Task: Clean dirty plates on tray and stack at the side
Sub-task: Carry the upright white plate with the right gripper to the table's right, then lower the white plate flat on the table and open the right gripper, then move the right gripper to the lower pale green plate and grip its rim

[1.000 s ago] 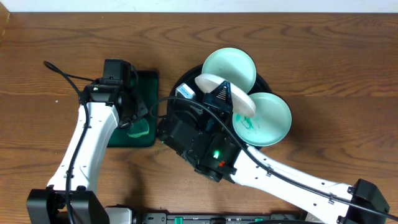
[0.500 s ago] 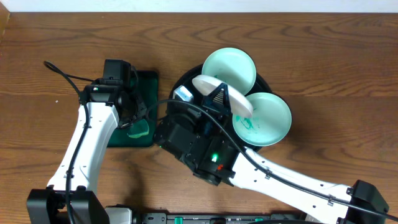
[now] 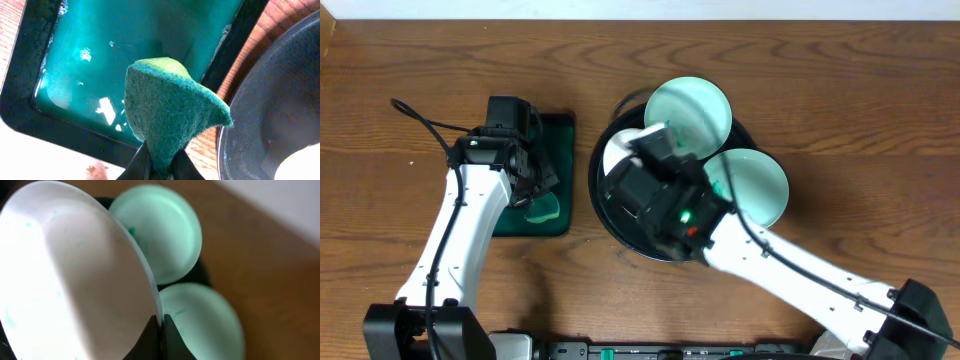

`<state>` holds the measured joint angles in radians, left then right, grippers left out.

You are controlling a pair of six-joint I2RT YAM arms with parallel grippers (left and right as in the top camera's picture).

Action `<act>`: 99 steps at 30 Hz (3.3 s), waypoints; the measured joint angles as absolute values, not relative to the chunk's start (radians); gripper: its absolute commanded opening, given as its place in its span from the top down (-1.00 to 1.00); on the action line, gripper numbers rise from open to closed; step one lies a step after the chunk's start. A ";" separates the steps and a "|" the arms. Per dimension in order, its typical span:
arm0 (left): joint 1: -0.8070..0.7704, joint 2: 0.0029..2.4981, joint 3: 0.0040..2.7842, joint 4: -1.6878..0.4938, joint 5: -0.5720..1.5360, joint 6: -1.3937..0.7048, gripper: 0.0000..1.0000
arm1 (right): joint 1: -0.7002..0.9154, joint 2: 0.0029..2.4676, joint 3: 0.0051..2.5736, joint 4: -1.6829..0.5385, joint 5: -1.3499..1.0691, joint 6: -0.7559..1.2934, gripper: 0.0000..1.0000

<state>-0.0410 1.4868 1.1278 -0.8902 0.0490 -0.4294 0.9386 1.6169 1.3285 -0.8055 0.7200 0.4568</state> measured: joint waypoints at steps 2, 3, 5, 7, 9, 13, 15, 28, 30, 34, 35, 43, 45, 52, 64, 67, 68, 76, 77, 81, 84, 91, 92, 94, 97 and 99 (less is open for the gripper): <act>-0.041 1.487 1.128 -0.891 0.049 -0.429 0.85 | 0.892 1.617 1.328 -0.815 0.665 0.559 0.98; -0.041 1.487 1.128 -0.891 0.049 -0.429 0.85 | 0.863 1.617 1.328 -0.818 0.635 0.606 0.97; -0.041 1.487 1.127 -0.892 0.049 -0.429 0.86 | 0.798 1.617 1.328 -0.821 0.583 0.679 0.97; -0.041 1.487 1.127 -0.892 0.049 -0.429 0.85 | 0.746 1.617 1.328 -0.821 0.551 0.717 0.97; -0.041 1.487 1.127 -0.893 0.049 -0.429 0.86 | 0.681 1.617 1.328 -0.823 0.523 0.748 0.97; -0.041 1.487 1.127 -0.893 0.049 -0.429 0.86 | 0.561 1.617 1.328 -0.836 0.495 0.778 0.97; -0.041 1.487 1.127 -0.894 0.049 -0.429 0.86 | 0.495 1.617 1.328 -0.844 0.485 0.786 0.97; -0.041 1.487 1.127 -0.893 0.049 -0.429 0.86 | -0.021 1.615 1.328 -0.896 0.387 0.809 0.97; -0.041 1.487 1.127 -0.893 0.049 -0.429 0.86 | -0.088 1.615 1.328 -0.898 0.381 0.808 0.97; -0.041 1.487 1.127 -0.893 0.049 -0.429 0.86 | -0.199 1.615 1.328 -0.895 0.372 0.803 0.98; -0.041 1.487 1.127 -0.893 0.049 -0.429 0.85 | -0.223 1.615 1.328 -0.892 0.370 0.799 0.98; -0.041 1.487 1.127 -0.894 0.049 -0.429 0.86 | -0.342 1.698 1.328 -0.811 0.355 0.701 0.97; -0.041 1.487 1.127 -0.894 0.049 -0.429 0.86 | -0.348 1.759 1.328 -0.792 0.344 0.675 0.97; -0.041 1.487 1.127 -0.910 0.049 -0.429 0.86 | -0.352 1.899 1.328 -0.755 0.287 0.608 0.27; -0.041 1.487 1.127 -0.912 0.049 -0.429 0.85 | -0.349 1.829 1.326 -0.765 0.207 0.531 -0.05; -0.041 1.487 1.127 -0.913 0.049 -0.429 0.85 | -0.334 1.718 1.326 -0.767 0.133 0.447 -0.23; -0.041 1.487 1.127 -0.913 0.049 -0.429 0.85 | -0.323 1.679 1.326 -0.770 0.101 0.416 -0.14; -0.041 1.487 1.127 -0.913 0.049 -0.429 0.86 | -0.136 1.534 1.326 -1.006 -0.109 0.265 -0.17; -0.041 1.487 1.127 -0.913 0.049 -0.429 0.86 | -0.107 1.541 1.321 -1.030 -0.120 0.258 -0.17; -0.041 1.487 1.127 -0.913 0.049 -0.429 0.85 | -0.023 1.552 1.261 -1.053 -0.135 0.279 -0.18; -0.041 1.487 1.127 -0.913 0.049 -0.429 0.86 | 0.013 1.565 1.194 -1.005 -0.139 0.313 -0.18; -0.041 1.487 1.127 -0.916 0.049 -0.429 0.86 | 0.023 1.626 1.031 -0.844 -0.138 0.429 -0.17; -0.041 1.487 1.127 -0.916 0.049 -0.429 0.86 | 0.023 1.632 1.015 -0.827 -0.138 0.440 -0.16; -0.041 1.487 1.127 -0.916 0.049 -0.429 0.86 | 0.023 1.640 0.991 -0.797 -0.138 0.459 -0.08; -0.041 1.487 1.127 -0.916 0.049 -0.429 0.85 | 0.023 1.643 0.967 -0.743 -0.138 0.475 0.24; -0.041 1.487 1.127 -0.916 0.049 -0.429 0.86 | 0.023 1.643 0.958 -0.707 -0.138 0.482 0.59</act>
<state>-0.0410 1.4868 1.1271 -0.9161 0.0490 -0.4290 0.0227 1.6428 0.9581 -0.7067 -0.1383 0.4824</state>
